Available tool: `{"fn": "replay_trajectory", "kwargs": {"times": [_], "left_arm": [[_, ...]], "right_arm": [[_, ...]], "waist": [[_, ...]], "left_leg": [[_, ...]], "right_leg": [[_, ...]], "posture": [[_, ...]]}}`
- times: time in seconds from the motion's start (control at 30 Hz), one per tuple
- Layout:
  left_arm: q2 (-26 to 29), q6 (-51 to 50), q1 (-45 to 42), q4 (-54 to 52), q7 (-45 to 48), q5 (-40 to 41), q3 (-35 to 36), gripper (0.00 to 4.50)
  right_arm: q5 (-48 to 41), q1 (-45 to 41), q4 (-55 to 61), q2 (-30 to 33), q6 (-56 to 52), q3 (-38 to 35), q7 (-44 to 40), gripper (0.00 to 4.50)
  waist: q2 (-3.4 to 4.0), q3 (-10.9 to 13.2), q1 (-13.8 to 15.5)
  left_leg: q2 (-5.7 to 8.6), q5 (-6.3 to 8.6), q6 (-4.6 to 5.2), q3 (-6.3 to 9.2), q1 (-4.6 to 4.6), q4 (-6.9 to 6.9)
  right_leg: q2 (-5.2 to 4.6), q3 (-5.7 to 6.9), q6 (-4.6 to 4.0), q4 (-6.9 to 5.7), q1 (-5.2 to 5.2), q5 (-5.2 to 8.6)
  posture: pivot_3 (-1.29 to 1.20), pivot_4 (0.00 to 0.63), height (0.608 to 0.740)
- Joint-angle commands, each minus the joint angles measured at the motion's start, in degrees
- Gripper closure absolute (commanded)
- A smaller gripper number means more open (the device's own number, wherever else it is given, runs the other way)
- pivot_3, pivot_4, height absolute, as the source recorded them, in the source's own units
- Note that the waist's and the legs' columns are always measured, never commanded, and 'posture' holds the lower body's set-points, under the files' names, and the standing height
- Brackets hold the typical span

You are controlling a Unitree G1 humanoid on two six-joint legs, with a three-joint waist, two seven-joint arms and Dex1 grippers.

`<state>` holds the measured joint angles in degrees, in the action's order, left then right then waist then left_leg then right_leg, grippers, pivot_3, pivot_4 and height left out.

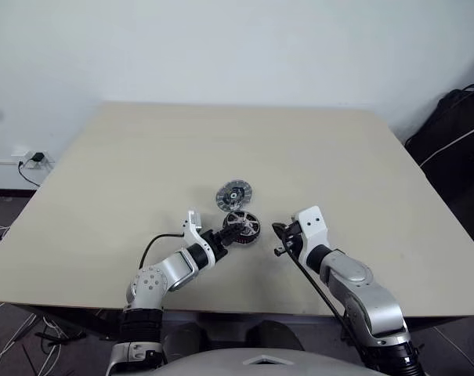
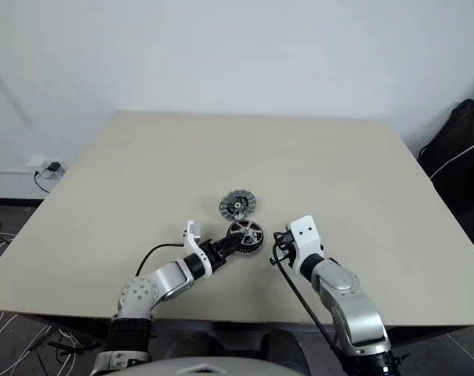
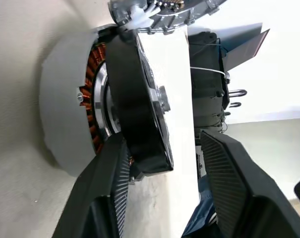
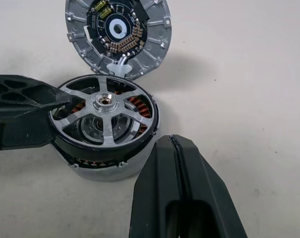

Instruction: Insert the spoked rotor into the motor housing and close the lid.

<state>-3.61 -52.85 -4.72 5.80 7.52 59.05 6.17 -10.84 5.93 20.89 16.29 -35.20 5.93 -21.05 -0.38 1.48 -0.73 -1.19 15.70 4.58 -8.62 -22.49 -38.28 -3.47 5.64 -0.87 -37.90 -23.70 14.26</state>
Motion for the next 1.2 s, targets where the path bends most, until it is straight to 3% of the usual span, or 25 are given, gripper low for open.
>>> {"fn": "replay_trajectory", "kwargs": {"times": [0.03,0.97,1.07,1.2], "left_arm": [[-3.14,0.56,-0.22,-1.08,-0.60,-0.42,0.14,2.15],[-0.11,0.11,10.14,-18.31,-4.42,6.00,5.27,2.15],[1.45,4.66,11.34,-20.40,-1.67,0.54,3.33,2.15],[8.08,21.09,12.87,-20.68,2.13,-21.90,-6.55,2.15]], "right_arm": [[-0.22,-0.94,1.44,-0.18,0.97,-0.27,0.21,4.50],[-0.43,-2.84,0.27,-0.53,0.58,2.39,-0.76,4.50],[-0.27,-3.68,-0.39,-0.82,0.71,2.89,-0.84,4.50],[0.88,-6.09,-3.17,-2.28,1.58,4.78,-0.51,4.50]], "waist": [[0.01,0.00,0.02],[-0.01,0.02,0.06],[-0.01,0.02,0.01],[0.06,0.00,-0.02]], "left_leg": [[0.00,-0.01,0.00,0.01,0.00,0.00],[0.01,0.01,0.02,0.02,-0.06,-0.01],[0.00,0.01,0.02,0.02,-0.05,-0.01],[0.01,-0.01,-0.01,0.01,-0.03,0.03]], "right_leg": [[0.00,0.00,-0.01,0.00,0.00,0.00],[-0.02,0.01,-0.01,0.02,-0.06,0.01],[-0.02,0.00,0.00,0.02,-0.08,0.01],[-0.01,0.02,-0.27,0.02,-0.17,-0.13]], "posture": [[0.00,0.000,0.740],[0.00,0.000,0.740],[0.00,0.000,0.740],[0.00,0.000,0.740]]}}
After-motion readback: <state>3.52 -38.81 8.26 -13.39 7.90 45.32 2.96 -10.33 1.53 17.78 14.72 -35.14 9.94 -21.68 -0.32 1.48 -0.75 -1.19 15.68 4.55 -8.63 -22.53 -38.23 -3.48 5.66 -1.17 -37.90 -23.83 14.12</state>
